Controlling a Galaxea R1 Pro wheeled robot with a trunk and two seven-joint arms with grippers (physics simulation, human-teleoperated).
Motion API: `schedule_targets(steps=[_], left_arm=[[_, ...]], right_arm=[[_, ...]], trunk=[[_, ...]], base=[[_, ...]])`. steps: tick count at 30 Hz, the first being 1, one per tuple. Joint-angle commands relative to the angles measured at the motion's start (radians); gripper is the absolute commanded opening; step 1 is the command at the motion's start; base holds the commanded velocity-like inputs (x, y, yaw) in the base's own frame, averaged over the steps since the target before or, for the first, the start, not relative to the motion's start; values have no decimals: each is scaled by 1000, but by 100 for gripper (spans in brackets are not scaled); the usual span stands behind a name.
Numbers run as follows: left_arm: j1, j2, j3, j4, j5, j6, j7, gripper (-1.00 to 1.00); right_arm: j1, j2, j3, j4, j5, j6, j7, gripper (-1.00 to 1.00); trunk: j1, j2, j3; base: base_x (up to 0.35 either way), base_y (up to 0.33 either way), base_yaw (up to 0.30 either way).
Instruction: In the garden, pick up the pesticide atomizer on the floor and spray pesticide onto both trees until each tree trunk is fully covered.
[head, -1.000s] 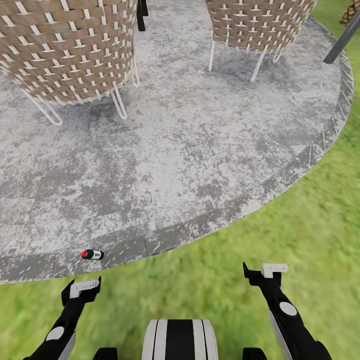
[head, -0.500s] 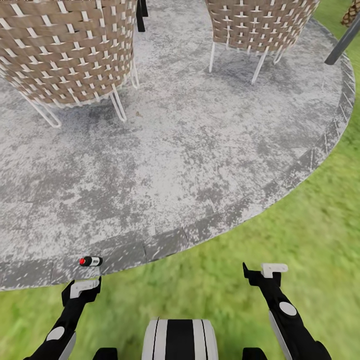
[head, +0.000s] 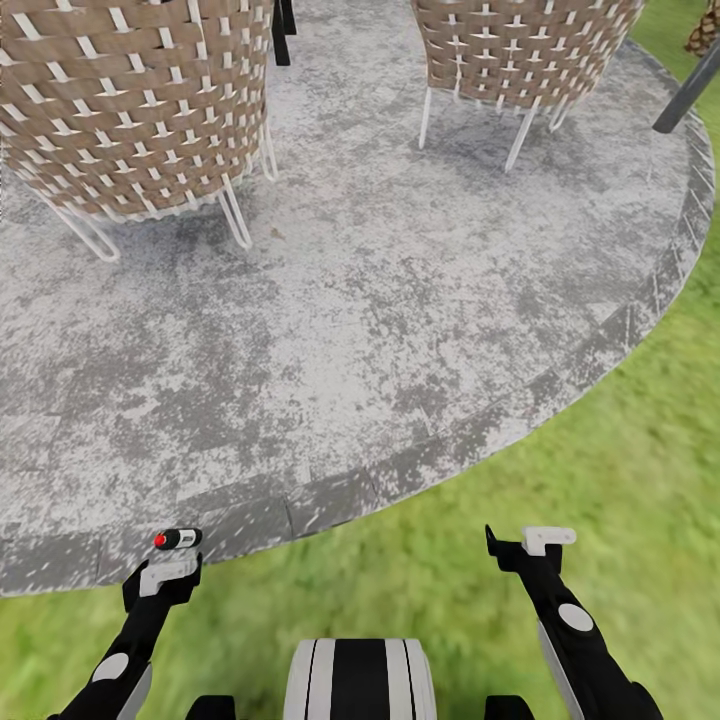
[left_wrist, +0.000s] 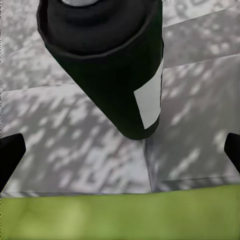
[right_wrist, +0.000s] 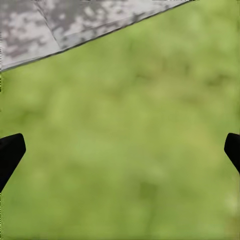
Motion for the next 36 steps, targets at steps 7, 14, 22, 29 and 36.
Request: schedule_targets(steps=[7, 14, 22, 29, 36], left_arm=[[0, 0, 0, 0, 0, -3, -1, 100], [0, 0, 0, 0, 0, -3, -1, 100], [0, -2, 0, 0, 0, -3, -1, 100], [0, -2, -1, 0, 0, -4, -1, 100], [0, -2, -2, 0, 0, -4, -1, 100]], right_arm=[[0, 0, -1, -1, 6, 1, 0, 100], [0, 0, -1, -1, 6, 1, 0, 100], [0, 0, 0, -1, 6, 1, 0, 100], [0, 0, -1, -1, 6, 1, 0, 100], [0, 0, 0, -1, 6, 1, 0, 100]], trunk=[[0, 0, 0], [0, 0, 5], [0, 0, 18], [0, 0, 28], [0, 0, 31]], base=[[0, 0, 146], [0, 0, 15], [1, 0, 0], [123, 0, 0], [48, 0, 0]])
